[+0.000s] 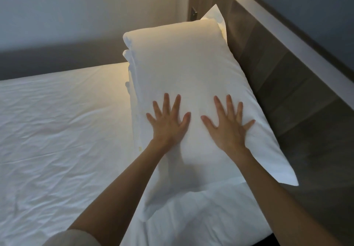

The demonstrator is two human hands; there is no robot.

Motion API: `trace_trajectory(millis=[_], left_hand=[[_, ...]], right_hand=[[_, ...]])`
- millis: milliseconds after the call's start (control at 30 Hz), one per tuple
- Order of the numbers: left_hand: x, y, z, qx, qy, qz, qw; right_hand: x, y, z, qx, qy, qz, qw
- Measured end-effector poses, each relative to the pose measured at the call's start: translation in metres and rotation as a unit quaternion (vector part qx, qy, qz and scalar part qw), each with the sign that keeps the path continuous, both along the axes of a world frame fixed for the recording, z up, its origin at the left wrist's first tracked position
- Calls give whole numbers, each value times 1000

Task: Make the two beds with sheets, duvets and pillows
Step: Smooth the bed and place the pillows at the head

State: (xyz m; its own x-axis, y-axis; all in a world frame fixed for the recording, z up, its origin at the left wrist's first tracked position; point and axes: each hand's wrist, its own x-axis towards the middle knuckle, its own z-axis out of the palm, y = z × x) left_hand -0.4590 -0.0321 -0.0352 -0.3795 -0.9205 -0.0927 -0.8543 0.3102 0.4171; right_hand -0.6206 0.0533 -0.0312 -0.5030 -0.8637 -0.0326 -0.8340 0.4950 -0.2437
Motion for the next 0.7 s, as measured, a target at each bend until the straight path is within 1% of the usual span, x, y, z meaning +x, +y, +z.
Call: trace_trajectory(millis=[167, 267, 333, 400, 467, 567, 700], left_hand=[[35, 39, -3, 20, 3, -41, 999], [52, 53, 9, 20, -14, -71, 997], [63, 63, 20, 6, -22, -102, 995], [75, 75, 32, -4, -17, -121, 992], [88, 91, 47, -12, -1, -129, 992], [112, 112, 69, -41, 24, -147, 988], [149, 134, 85, -97, 42, -202, 974]], right_hand=[[11, 46, 0, 27, -8, 7, 1000], [17, 71, 10, 42, -35, 18, 998], [20, 87, 22, 48, -72, 16, 996], [26, 104, 36, 30, -108, 5, 994], [39, 123, 51, -1, -117, -2, 993], [69, 153, 73, -30, -91, -3, 995], [117, 196, 91, -84, -24, -4, 996]])
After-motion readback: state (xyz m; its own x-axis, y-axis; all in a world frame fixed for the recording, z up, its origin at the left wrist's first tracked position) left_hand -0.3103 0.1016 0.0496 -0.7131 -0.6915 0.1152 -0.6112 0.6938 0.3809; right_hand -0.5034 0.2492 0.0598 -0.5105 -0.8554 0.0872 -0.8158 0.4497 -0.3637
